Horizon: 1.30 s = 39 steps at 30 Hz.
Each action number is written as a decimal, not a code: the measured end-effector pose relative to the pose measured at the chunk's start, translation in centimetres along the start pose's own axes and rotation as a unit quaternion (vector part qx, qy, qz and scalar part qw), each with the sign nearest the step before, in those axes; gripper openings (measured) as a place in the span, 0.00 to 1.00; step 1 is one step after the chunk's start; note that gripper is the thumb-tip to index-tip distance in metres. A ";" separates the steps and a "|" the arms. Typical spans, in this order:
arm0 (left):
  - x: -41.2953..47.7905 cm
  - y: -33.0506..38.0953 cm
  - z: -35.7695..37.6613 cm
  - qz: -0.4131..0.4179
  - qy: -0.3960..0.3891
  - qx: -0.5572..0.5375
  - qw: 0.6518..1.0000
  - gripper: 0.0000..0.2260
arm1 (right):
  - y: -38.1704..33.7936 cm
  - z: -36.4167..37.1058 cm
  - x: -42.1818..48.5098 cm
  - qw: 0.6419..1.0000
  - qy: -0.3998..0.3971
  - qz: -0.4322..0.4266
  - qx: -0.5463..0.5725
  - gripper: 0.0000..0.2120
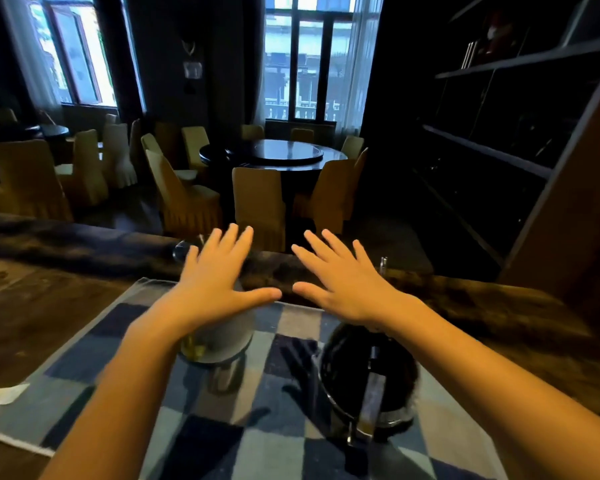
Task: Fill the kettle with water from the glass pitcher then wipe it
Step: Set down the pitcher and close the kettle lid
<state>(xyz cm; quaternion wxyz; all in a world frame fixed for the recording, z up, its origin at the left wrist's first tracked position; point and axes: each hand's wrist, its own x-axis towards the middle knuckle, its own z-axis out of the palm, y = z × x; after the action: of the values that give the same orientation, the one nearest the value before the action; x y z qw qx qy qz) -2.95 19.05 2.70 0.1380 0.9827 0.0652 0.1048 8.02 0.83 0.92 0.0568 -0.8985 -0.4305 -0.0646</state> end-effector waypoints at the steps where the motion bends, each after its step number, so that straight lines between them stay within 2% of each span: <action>1: 0.3 1.4 0.7 0.013 -0.030 -0.003 0.999 0.49 | 1.1 -0.2 -0.6 1.000 0.006 0.009 -0.003 0.32; 4: 0.9 5.3 2.4 0.048 -0.123 -0.005 0.991 0.46 | 4.3 -0.9 -2.5 0.999 0.020 0.034 -0.015 0.33; 6: 1.1 7.3 3.1 0.060 -0.152 -0.014 0.987 0.45 | 6.4 -1.2 -3.7 0.998 0.030 0.050 -0.021 0.33; 10: 1.6 10.7 4.1 0.064 -0.163 -0.060 0.983 0.48 | 10.6 -1.8 -6.2 0.996 0.036 0.081 -0.007 0.33; 16: 2.0 13.8 6.8 0.040 -0.188 -0.166 0.967 0.53 | 15.9 -0.3 -9.3 0.991 -0.009 0.135 0.009 0.33; 22: 1.8 14.5 8.8 -0.008 -0.147 -0.236 0.961 0.56 | 20.7 3.3 -11.2 0.977 -0.087 0.193 0.029 0.36; 26: 1.3 14.5 10.0 -0.032 -0.086 -0.256 0.962 0.53 | 23.3 6.3 -12.5 0.966 -0.092 0.239 0.041 0.36; 31: 0.6 14.7 11.3 -0.070 0.002 -0.284 0.956 0.38 | 25.1 9.1 -13.7 0.957 -0.035 0.283 0.050 0.23; 34: 0.6 14.5 11.6 -0.087 0.022 -0.291 0.953 0.40 | 25.8 9.6 -14.3 0.958 -0.030 0.283 0.044 0.14; 39: 0.4 14.6 11.9 -0.096 0.037 -0.306 0.946 0.41 | 25.9 10.1 -14.7 0.955 -0.002 0.293 0.046 0.06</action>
<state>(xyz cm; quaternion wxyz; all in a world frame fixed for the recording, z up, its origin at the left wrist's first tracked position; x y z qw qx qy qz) 1.59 2.14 -4.21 0.4394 0.8775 0.1294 0.1418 19.79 -24.93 -12.61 0.1134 -0.9818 -0.1508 -0.0236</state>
